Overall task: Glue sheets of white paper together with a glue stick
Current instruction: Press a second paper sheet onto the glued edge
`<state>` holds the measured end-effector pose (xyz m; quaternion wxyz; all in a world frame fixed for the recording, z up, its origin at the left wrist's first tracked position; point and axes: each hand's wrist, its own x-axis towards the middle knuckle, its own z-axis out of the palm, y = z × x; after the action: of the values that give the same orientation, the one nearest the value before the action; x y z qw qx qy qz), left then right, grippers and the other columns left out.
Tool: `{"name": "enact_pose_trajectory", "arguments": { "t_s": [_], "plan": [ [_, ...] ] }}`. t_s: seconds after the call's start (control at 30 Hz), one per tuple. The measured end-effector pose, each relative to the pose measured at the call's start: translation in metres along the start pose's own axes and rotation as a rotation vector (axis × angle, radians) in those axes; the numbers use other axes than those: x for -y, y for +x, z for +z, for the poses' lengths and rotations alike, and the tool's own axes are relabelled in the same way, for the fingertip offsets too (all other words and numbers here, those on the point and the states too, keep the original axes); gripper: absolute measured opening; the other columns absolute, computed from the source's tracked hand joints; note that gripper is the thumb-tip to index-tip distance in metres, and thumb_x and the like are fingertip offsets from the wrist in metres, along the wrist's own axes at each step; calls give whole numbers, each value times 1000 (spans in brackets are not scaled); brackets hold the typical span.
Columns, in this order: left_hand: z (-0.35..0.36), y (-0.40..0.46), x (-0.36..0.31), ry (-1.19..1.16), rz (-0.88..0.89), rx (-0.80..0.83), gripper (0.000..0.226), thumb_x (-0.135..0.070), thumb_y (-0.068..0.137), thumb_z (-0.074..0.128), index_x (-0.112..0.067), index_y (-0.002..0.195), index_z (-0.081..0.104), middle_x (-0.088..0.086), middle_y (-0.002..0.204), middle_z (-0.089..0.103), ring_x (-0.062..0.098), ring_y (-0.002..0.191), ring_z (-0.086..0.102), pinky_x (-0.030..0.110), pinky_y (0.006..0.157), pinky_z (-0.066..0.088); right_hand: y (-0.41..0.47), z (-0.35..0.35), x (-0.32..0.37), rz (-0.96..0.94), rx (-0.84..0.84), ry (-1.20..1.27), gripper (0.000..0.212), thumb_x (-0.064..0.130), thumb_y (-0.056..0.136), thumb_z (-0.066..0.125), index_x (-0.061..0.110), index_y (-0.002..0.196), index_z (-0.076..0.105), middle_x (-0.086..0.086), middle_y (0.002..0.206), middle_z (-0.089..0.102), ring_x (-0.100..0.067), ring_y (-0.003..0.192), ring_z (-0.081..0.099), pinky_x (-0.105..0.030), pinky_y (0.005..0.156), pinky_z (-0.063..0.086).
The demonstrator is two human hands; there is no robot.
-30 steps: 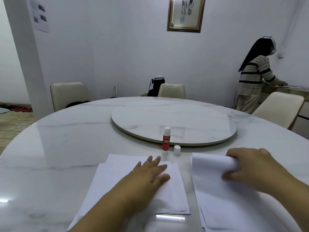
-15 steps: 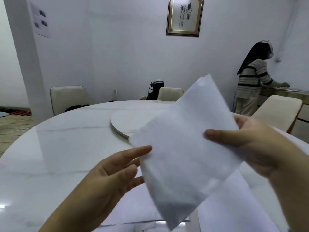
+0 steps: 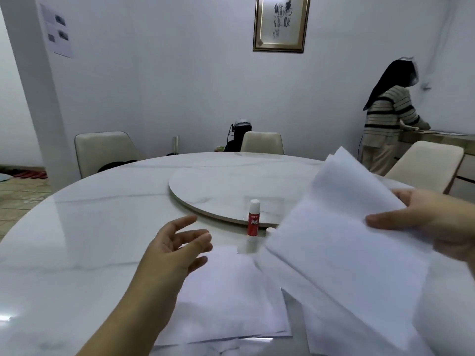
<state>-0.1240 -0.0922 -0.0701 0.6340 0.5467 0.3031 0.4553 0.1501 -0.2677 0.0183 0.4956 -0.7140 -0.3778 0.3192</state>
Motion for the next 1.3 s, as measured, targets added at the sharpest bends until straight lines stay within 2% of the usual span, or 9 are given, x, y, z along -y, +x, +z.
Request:
{"name": "enact_pose_trajectory", "arguments": {
  "t_s": [0.23,0.4,0.6,0.77,0.9,1.0,1.07,1.13,1.3],
  "plan": [
    [-12,6,3,106,80,-142,27,-12,87,63,-23,111,58,2,97,67,22,92,63,30,70,49,51,3,-40,142,-13,-1221,44,44,63,82,34,96,56,12,96,59,-11,90,57,-14,67,43],
    [-16,6,7,146,95,-142,24,-14,87,63,-25,108,59,2,97,67,21,93,63,29,69,48,63,4,-77,1,-160,-1127,27,37,77,71,37,78,45,9,95,56,-10,82,53,-24,66,40],
    [-15,6,7,149,102,-123,20,-15,88,62,-26,105,61,3,98,68,19,90,63,29,70,49,70,3,-108,-72,-337,-1155,49,31,98,42,30,146,30,8,153,35,-16,135,40,-43,114,20],
    [-14,4,7,155,84,-119,19,-15,88,62,-26,104,61,4,98,68,18,89,63,28,70,49,62,6,-113,-115,-363,-1204,63,35,100,37,32,151,1,12,161,8,-11,149,6,-52,117,-2],
    [-14,4,7,144,73,-118,18,-16,88,61,-26,103,62,6,99,68,18,90,63,28,70,49,54,-1,-96,-202,-344,-963,38,29,95,53,38,131,46,6,151,36,-16,145,22,-52,116,1],
    [-14,4,7,129,73,-119,17,-16,89,60,-27,101,63,6,102,68,19,91,63,29,71,49,30,-10,-60,-228,-298,-751,13,38,81,71,49,77,65,8,88,70,-26,99,64,-44,90,43],
    [-15,5,6,103,75,-107,16,-16,89,58,-27,100,65,6,104,68,20,94,63,30,74,49,12,-13,-34,-342,-314,-601,14,47,70,79,38,79,72,3,75,74,-24,74,70,-38,63,54],
    [-19,6,4,33,82,-59,13,-21,87,60,-25,96,68,3,106,70,22,102,62,34,81,49,-1,-7,-8,-435,-274,-237,13,16,70,78,23,81,75,4,70,76,-14,61,71,-26,51,57],
    [-30,-3,-8,-265,71,403,49,-52,51,84,-22,89,75,2,132,60,16,130,49,53,100,44,-15,53,42,-627,-110,332,58,1,55,72,19,109,59,1,84,77,-17,74,73,-30,63,60]
  ]
}}
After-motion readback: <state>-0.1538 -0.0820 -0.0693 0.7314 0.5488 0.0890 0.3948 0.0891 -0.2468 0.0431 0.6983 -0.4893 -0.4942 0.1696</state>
